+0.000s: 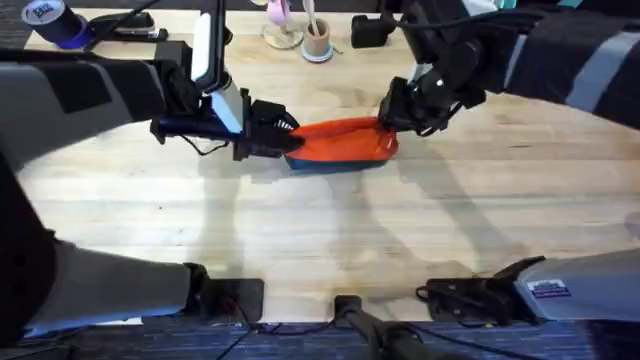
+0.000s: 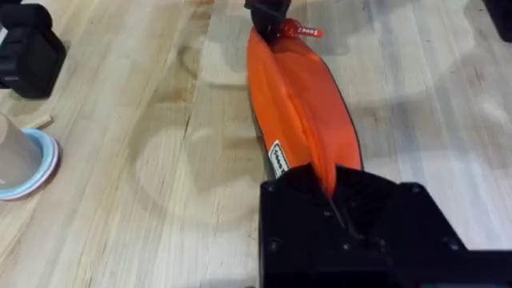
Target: Unzip the bag, pick up the pens from the table one at a time and place them inside, then zip the bag closed.
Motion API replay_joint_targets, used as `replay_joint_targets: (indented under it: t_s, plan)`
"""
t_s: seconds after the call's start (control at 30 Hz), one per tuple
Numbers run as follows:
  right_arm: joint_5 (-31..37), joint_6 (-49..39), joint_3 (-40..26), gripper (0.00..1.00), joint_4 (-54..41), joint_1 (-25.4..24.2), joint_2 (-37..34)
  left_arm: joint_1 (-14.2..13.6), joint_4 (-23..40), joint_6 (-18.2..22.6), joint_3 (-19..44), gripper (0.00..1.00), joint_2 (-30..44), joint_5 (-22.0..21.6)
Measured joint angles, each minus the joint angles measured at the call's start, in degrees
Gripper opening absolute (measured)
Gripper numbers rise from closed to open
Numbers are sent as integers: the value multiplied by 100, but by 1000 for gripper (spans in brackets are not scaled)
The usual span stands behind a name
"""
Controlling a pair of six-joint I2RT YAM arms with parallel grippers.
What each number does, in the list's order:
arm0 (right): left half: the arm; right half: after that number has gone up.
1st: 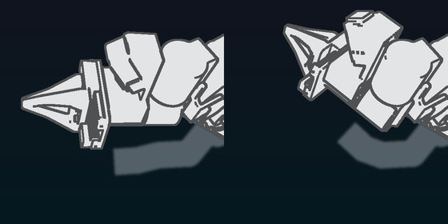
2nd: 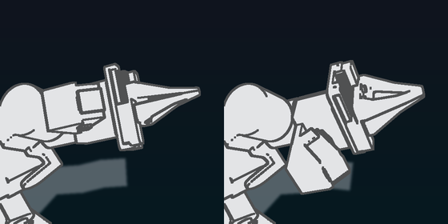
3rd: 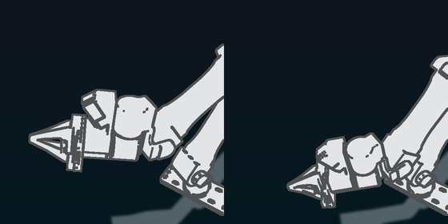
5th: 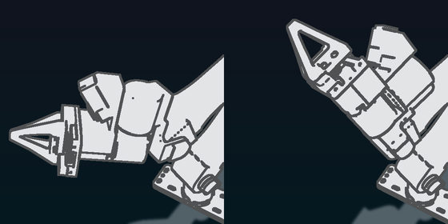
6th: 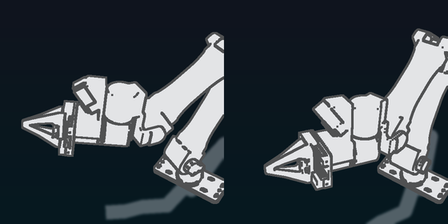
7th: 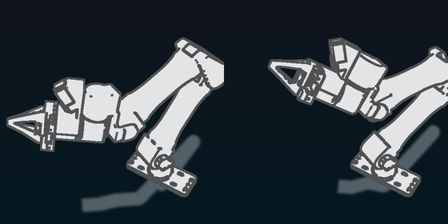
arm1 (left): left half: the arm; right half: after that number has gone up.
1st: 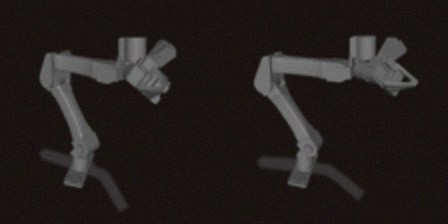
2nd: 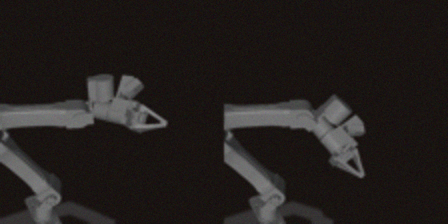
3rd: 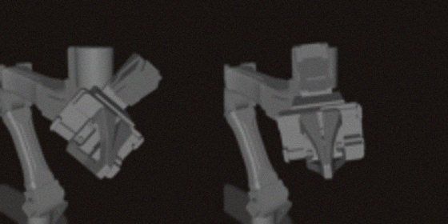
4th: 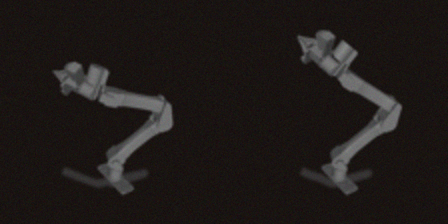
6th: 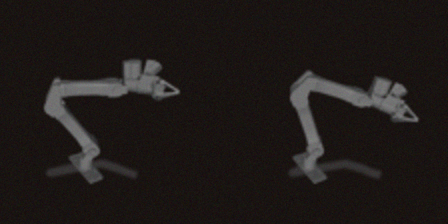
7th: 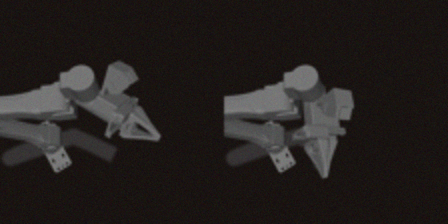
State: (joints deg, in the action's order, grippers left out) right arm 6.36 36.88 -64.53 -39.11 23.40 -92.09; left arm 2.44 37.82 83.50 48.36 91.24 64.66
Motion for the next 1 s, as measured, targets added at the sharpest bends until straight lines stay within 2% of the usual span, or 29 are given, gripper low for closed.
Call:
replay_joint_targets:
  t_s: [0.37, 0.4, 0.43, 0.57, 0.77, 0.93, 0.97, 1.0]
  plan:
    - [-945, 80, 33, 32, -31, -937, 0, -114, -57, 1, 0, 43, 120, 112]
    - [-810, 82, 57, 32, -74, -1118, 0, -112, -52, 0, 0, 43, 129, 125]
    - [-274, 59, 98, 30, -72, -1232, -20, -76, 15, 1, -3, 43, 127, 59]
    - [1180, 59, 271, 30, -144, -1820, -195, 148, 48, 3, -37, 43, 129, -94]
    - [1555, -67, 271, 30, -148, -1496, -106, 146, 50, 3, -37, 43, 128, -131]
    - [1611, -311, 269, 50, -220, -1148, 445, 146, 36, 3, -37, 43, 128, -135]
    - [1619, -364, 269, 154, -249, -1073, 596, 146, 24, 1, -37, 43, 127, -135]
    - [1631, -436, 267, 307, -287, -991, 765, 146, 21, 1, -37, 43, 129, -135]
